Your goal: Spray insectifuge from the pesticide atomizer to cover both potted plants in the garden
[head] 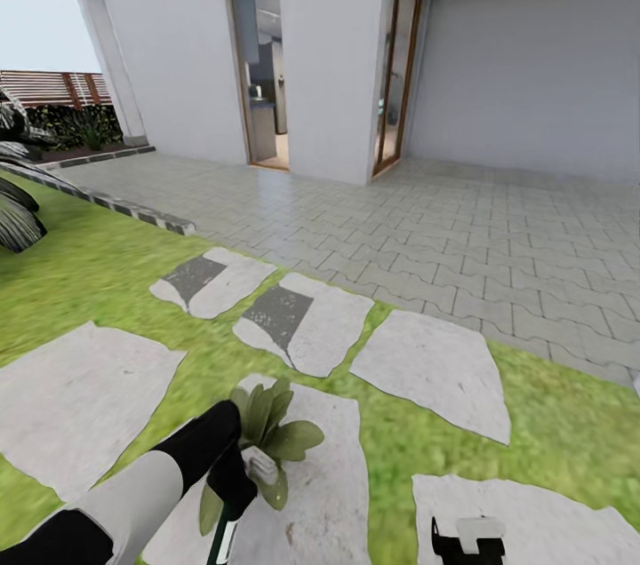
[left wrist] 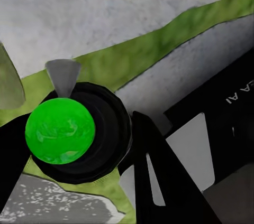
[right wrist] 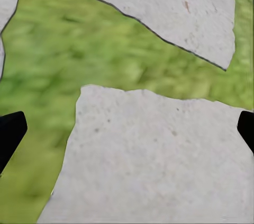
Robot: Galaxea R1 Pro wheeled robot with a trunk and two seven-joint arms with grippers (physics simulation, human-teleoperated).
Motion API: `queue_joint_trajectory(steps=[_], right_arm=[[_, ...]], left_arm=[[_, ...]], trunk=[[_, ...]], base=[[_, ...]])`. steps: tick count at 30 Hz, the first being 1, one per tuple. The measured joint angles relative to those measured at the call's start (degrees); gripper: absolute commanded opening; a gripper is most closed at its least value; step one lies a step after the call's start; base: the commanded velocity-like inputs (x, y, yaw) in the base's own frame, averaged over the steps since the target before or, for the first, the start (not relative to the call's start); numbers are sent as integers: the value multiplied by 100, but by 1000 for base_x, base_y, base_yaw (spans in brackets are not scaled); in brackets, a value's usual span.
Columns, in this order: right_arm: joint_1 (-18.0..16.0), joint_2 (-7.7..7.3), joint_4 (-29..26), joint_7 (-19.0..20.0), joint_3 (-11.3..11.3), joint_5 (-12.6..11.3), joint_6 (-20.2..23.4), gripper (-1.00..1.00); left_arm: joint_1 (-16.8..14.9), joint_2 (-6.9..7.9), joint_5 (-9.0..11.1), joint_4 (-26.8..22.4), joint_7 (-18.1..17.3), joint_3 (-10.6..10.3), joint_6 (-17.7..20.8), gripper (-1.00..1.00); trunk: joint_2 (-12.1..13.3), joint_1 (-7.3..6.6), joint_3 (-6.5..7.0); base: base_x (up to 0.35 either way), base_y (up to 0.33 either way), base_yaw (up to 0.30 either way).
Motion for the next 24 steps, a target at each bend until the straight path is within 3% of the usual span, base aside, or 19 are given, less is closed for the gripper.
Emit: queue_joint_trajectory(steps=[4,9,19,24], right_arm=[[0,2,0,0,0,0,4,100],[0,2,0,0,0,0,2,100],[0,-1,0,-1,0,0,3,100],[0,0,0,-1,1,0,5,100]], left_arm=[[0,-15,9,-4,-37,-4,2,-100],[0,-161,20,14,-99,-4,16,-100],[-92,-128,-61,-25,-992,-56,-7,-100],[-538,-131,-88,7,-1140,-72,-1,-100]], trunk=[[0,2,0],[0,2,0],[0,2,0],[0,2,0]], base=[[48,0,0],[5,0,0],[0,0,0],[0,0,0]])
